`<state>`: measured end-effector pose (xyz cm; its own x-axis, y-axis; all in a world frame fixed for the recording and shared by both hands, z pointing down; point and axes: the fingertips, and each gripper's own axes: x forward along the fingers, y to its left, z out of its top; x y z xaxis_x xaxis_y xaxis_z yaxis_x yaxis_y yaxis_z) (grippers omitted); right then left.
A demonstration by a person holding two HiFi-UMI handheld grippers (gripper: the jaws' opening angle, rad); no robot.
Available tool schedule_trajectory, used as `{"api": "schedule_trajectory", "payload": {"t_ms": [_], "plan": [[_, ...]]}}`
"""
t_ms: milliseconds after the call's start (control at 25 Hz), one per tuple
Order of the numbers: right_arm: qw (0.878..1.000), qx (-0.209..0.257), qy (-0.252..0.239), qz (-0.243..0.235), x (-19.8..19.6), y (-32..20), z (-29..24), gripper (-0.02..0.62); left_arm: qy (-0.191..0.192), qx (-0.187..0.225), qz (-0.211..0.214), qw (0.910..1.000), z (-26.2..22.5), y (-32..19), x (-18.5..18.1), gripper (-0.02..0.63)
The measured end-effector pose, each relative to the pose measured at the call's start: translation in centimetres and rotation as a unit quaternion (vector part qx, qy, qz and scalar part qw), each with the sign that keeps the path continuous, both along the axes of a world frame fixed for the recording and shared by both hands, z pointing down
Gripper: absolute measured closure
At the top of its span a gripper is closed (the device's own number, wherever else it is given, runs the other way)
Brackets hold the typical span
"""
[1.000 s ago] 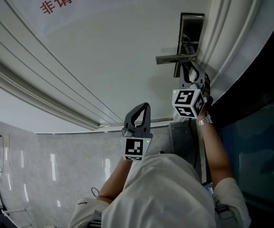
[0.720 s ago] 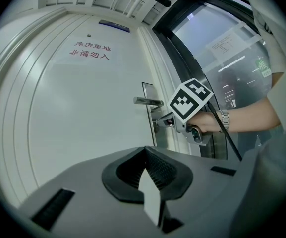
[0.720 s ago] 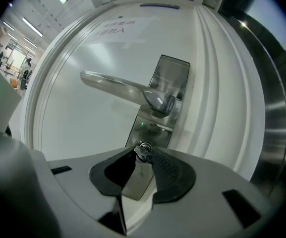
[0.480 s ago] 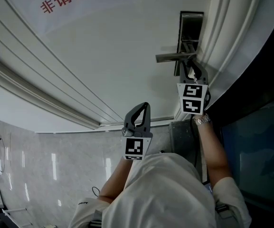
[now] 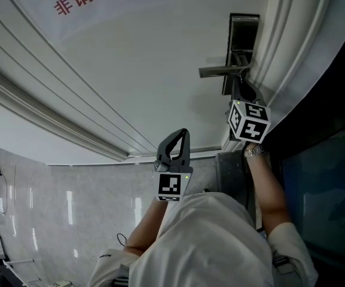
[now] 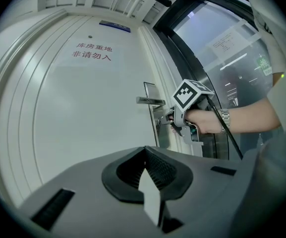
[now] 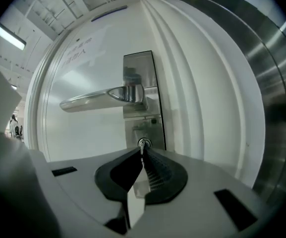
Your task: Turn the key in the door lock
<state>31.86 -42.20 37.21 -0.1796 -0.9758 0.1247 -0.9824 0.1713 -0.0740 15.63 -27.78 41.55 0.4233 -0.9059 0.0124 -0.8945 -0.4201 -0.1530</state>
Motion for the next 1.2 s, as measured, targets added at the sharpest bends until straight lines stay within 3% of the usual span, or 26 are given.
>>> {"api": "schedule_trajectory", "payload": {"t_ms": [360,760,1080,1200], "plan": [[0.992,-0.016,-0.127,-0.02,0.04,-0.01,0.08,0.581,-0.001,0.0,0.0,1.0,0.07,0.06,0.07,0.597],[0.96,-0.035,-0.277,-0.027,0.26,0.03,0.22,0.581,0.0,0.0,-0.002,1.0,0.11,0.07,0.0,0.597],[0.94,-0.038,-0.336,-0.036,0.23,0.05,0.22,0.581,-0.001,0.0,-0.001,1.0,0.11,0.13,-0.09,0.597],[0.928,-0.042,-0.368,-0.04,0.22,0.08,0.24,0.581,-0.001,0.001,0.0,1.0,0.06,0.15,-0.03,0.598]]}}
